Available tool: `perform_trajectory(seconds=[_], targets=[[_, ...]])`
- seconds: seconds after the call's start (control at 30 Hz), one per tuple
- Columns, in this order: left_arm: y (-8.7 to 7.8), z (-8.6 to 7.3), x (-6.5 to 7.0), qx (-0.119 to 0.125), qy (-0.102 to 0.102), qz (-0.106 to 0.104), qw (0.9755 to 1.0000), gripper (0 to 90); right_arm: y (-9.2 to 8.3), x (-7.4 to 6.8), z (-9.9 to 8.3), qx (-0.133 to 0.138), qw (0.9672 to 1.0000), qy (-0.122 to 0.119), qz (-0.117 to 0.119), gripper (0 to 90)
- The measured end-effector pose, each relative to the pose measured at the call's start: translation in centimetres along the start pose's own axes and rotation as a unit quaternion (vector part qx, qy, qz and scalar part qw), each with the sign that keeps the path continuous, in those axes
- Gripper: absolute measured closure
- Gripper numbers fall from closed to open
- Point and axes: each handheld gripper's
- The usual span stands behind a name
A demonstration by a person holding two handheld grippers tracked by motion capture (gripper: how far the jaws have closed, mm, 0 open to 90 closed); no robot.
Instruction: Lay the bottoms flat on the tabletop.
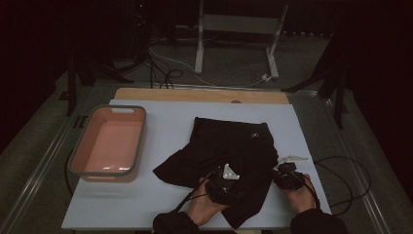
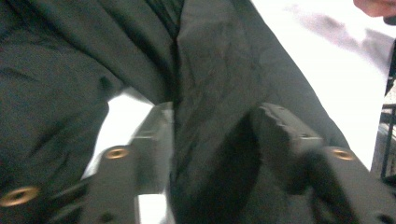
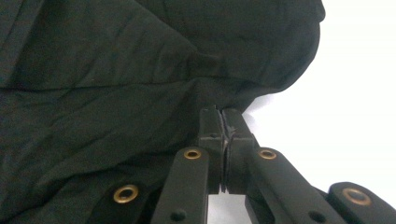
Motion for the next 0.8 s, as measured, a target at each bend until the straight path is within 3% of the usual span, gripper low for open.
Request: perform_trajectory(seconds=[0.13,0.17,0.27,0.33,0.37,0.4,0.47,0.57,0.63,0.67,0.7,0.77,0.8], targets=[[0.1,0.0,0.6,-0.005,0.014,-0.016,0.9998,85.3,-0.1,0.2,0.1,0.001,1.0000,0.002,-0.003,88.9],[0.0,0.2,1.1,-0.006,0.024,-0.028,0.9993,88.2,-0.2,0.4,0.1,0.002,1.0000,0.004,-0.005,88.9],[-0.1,0.5,1.8,-0.005,0.033,-0.047,0.9983,88.9,-0.2,0.7,0.2,0.003,1.0000,0.008,-0.005,88.9],[-0.2,0.8,2.7,0.002,0.047,-0.074,0.9962,88.7,-0.4,1.1,0.2,0.005,0.9999,0.012,-0.007,88.9],[-0.2,0.8,2.7,0.002,0.047,-0.074,0.9962,87.3,-0.4,1.1,0.2,0.005,0.9999,0.012,-0.007,88.9],[-0.3,1.0,3.1,0.009,0.060,-0.097,0.9935,82.5,-0.5,1.4,0.2,0.007,0.9998,0.016,-0.008,88.9],[-0.5,1.2,3.0,0.014,0.062,-0.108,0.9921,71.0,-0.6,1.8,0.2,0.009,0.9997,0.015,-0.019,88.9],[-0.6,1.3,2.2,0.023,0.049,-0.074,0.9958,57.5,-0.6,2.2,0.3,0.013,0.9994,0.020,-0.026,88.5],[-0.6,1.5,1.4,0.031,0.030,-0.044,0.9981,54.0,-0.6,2.3,0.3,0.014,0.9993,0.023,-0.028,87.2],[-0.6,1.5,1.4,0.031,0.030,-0.044,0.9981,52.5,-0.6,2.3,0.3,0.014,0.9992,0.024,-0.028,85.0],[-0.6,1.6,0.5,0.035,0.010,-0.021,0.9991,51.9,-0.7,2.3,0.2,0.015,0.9992,0.025,-0.026,80.6],[-0.5,1.7,0.1,0.037,0.003,-0.011,0.9992,49.1,-0.9,2.1,0.2,0.019,0.9993,0.026,-0.022,69.4],[-0.4,1.9,-0.4,0.038,-0.010,0.004,0.9992,48.7,-1.0,1.9,0.2,0.022,0.9992,0.026,-0.020,65.6]])
Point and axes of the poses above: each handheld gripper's, and its own axes: y roughly forward along the jaws, z roughly out of its top, x roughly to its right, and after that the axes turned 8 degrees about z, right-handed
